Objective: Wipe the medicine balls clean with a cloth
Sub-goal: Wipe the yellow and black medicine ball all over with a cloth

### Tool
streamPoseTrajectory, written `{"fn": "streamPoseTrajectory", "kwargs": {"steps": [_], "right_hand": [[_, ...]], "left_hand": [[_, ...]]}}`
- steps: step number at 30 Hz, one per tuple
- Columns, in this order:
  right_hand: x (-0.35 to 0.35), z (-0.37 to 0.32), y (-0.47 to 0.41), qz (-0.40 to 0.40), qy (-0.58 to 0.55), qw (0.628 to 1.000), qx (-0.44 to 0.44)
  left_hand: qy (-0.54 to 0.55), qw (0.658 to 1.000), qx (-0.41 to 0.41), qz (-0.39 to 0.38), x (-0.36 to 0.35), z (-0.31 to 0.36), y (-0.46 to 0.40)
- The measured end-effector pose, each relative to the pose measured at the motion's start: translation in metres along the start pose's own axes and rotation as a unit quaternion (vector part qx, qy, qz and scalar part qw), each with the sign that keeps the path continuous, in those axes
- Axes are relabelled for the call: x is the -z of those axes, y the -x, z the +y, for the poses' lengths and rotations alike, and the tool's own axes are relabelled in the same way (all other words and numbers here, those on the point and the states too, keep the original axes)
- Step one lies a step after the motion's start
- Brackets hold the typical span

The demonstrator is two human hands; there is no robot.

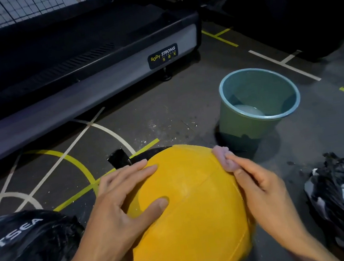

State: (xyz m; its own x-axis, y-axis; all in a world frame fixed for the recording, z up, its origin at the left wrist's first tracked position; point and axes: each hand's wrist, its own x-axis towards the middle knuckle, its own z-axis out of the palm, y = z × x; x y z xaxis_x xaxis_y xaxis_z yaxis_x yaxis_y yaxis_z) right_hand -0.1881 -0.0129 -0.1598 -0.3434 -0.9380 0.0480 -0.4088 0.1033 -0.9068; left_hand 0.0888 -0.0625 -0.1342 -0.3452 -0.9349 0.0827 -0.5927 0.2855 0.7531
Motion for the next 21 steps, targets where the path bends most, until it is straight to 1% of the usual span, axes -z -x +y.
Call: {"fn": "streamPoseTrajectory", "kwargs": {"steps": [2,3,5,6,7,8,9,10,11,12,14,16,18,21], "right_hand": [[-0.013,-0.018,0.016,-0.035,0.01,0.994,0.106],[-0.019,-0.027,0.024,-0.069,0.026,0.982,0.175],[-0.026,-0.033,0.034,-0.147,0.078,0.935,0.312],[-0.025,-0.03,0.029,-0.17,0.091,0.921,0.339],[-0.021,-0.024,0.019,-0.176,0.083,0.926,0.323],[-0.016,-0.019,0.007,-0.166,0.062,0.947,0.269],[-0.009,-0.016,-0.008,-0.141,0.047,0.969,0.195],[-0.003,-0.013,-0.023,-0.114,0.056,0.983,0.132],[0.001,-0.011,-0.034,-0.098,0.079,0.988,0.09],[0.002,-0.011,-0.039,-0.096,0.095,0.988,0.07],[-0.003,-0.021,-0.027,-0.109,0.086,0.986,0.087],[-0.01,-0.035,-0.006,-0.144,0.071,0.976,0.15],[-0.011,-0.036,0.009,-0.188,0.068,0.956,0.215],[-0.001,-0.03,0.01,-0.203,0.051,0.955,0.212]], "left_hand": [[-0.003,1.0,0.003,0.003,-0.001,0.001,0.001],[-0.004,1.0,0.004,0.005,-0.001,0.001,0.003],[-0.007,1.0,0.001,0.006,-0.002,-0.002,0.007],[-0.007,1.0,0.0,0.006,-0.002,-0.002,0.009],[-0.003,1.0,0.002,0.005,-0.002,-0.003,0.01],[0.004,1.0,0.008,0.004,-0.003,-0.003,0.013],[0.008,1.0,0.012,0.003,-0.004,-0.002,0.015],[0.01,1.0,0.013,0.002,-0.005,-0.001,0.016],[0.009,1.0,0.01,0.001,-0.007,0.001,0.018],[0.009,1.0,0.008,0.0,-0.008,0.002,0.018],[0.013,1.0,0.006,-0.004,-0.008,0.004,0.018],[0.01,1.0,0.001,-0.015,-0.007,0.003,0.02],[0.014,0.999,-0.012,-0.027,-0.006,0.001,0.024],[0.02,0.999,-0.027,-0.04,-0.006,0.001,0.027]]}}
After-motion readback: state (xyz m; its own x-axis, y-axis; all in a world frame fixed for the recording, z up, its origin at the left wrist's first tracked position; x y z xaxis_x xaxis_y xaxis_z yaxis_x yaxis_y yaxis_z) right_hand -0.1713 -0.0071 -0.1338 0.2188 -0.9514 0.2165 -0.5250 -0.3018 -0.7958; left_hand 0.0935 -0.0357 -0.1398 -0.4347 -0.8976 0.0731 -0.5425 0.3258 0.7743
